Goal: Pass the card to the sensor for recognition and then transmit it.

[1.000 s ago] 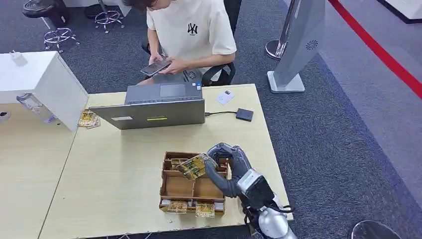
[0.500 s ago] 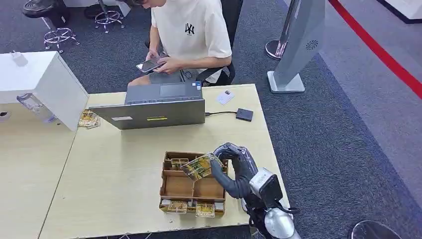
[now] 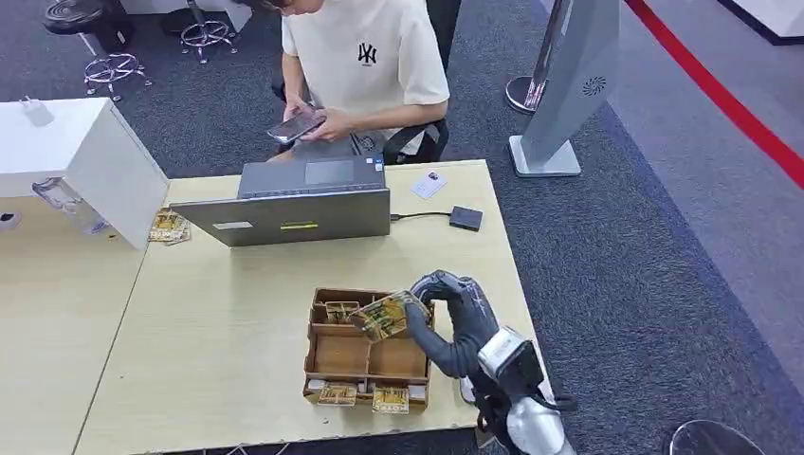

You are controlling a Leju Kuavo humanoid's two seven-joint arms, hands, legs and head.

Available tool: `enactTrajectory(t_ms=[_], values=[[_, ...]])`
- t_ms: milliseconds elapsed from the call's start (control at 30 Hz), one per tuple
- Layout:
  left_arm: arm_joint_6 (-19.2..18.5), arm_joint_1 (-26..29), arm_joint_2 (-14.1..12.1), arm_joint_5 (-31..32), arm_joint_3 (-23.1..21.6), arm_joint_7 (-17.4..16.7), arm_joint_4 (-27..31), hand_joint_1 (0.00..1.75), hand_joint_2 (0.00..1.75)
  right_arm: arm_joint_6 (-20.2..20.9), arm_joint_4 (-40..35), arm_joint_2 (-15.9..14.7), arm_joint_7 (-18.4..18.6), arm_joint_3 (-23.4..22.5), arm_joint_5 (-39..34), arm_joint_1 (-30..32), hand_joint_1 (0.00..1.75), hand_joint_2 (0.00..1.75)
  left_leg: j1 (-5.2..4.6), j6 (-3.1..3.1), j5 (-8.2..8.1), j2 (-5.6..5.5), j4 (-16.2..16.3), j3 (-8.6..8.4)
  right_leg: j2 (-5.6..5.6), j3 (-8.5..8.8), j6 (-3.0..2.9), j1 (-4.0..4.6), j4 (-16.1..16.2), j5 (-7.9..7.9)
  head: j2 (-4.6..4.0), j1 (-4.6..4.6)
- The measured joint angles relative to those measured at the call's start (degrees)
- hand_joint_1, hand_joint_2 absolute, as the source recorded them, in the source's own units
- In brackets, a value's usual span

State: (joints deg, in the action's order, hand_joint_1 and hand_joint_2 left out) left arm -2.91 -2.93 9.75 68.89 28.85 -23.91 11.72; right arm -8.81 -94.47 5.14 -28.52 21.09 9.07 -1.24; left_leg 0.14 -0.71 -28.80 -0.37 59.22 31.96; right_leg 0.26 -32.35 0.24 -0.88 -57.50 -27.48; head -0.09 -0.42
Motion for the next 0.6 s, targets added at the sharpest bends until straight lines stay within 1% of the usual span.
enactTrajectory(t_ms=[167, 233, 300, 333, 400, 467, 533, 600], values=[[-0.2, 0.0, 0.2, 0.5, 1.0, -0.1, 0.0, 0.00, 0.00, -6.9, -0.4, 0.0, -0.3, 1.6, 8.2, -2.3, 1.75, 1.75, 0.00, 0.00, 0.00, 0.00, 0.0, 0.00, 0.00, 0.01, 0.00, 0.00, 0.0, 0.00, 0.00, 0.00], [-0.4, 0.0, 0.2, 0.7, 1.2, -0.2, 0.0, 0.00, 0.00, -10.4, -0.4, 0.0, 0.0, 2.4, 12.2, -3.5, 1.75, 1.75, 0.00, 0.00, 0.00, 0.01, 0.0, 0.00, 0.01, 0.00, 0.00, 0.00, 0.0, 0.00, 0.00, -0.02], [-0.7, 0.0, 0.2, 1.3, 1.4, -0.2, 0.0, 0.00, 0.00, -14.7, -0.3, 0.0, 1.0, 3.4, 17.4, -5.0, 1.75, 1.75, 0.00, 0.00, 0.00, 0.01, 0.0, 0.00, 0.01, 0.01, 0.00, 0.00, 0.0, 0.00, 0.00, 0.00], [-0.9, 0.0, 0.2, 1.7, 1.6, -0.2, 0.0, 0.00, 0.00, -17.4, -0.1, 0.0, 1.7, 4.1, 20.8, -6.0, 1.75, 1.75, 0.00, 0.00, 0.00, 0.01, 0.0, -0.01, 0.01, 0.00, 0.00, 0.00, 0.0, 0.00, 0.00, -0.02], [-1.0, 0.0, 0.3, 2.6, 1.6, -0.1, 0.0, 0.00, 0.00, -21.1, 0.6, 0.0, 3.0, 5.0, 25.8, -7.7, 1.75, 1.75, 0.00, 0.00, 0.00, 0.01, 0.0, -0.02, 0.01, 0.01, 0.00, 0.00, 0.0, 0.00, 0.00, 0.00], [-0.1, 0.0, 0.9, 4.5, 1.6, 1.2, 0.0, 0.00, 0.00, -23.6, 1.6, 0.5, 5.5, 5.7, 30.7, -9.0, 1.75, 1.75, 0.00, 0.00, 0.01, 0.00, 0.0, 0.00, 0.00, 0.02, 0.00, -0.01, 0.0, 0.00, 0.00, 0.00], [1.0, 0.1, 2.0, 6.0, 1.4, 1.4, 0.0, 0.00, 0.00, -25.7, 2.9, 1.3, 7.8, 6.4, 36.3, -10.7, 1.75, 1.75, -0.01, 0.00, 0.01, 0.01, 0.0, -0.01, 0.02, 0.02, 0.00, -0.01, 0.0, 0.01, 0.00, 0.00], [1.2, 0.1, 3.0, 7.3, 1.0, 1.2, 0.0, 0.00, 0.00, -27.3, 4.9, 2.3, 10.1, 7.0, 41.2, -13.0, 1.75, 1.75, 0.00, -0.01, 0.01, 0.01, 0.0, -0.01, 0.01, 0.02, -0.01, -0.01, 0.0, 0.01, 0.00, -0.02]])
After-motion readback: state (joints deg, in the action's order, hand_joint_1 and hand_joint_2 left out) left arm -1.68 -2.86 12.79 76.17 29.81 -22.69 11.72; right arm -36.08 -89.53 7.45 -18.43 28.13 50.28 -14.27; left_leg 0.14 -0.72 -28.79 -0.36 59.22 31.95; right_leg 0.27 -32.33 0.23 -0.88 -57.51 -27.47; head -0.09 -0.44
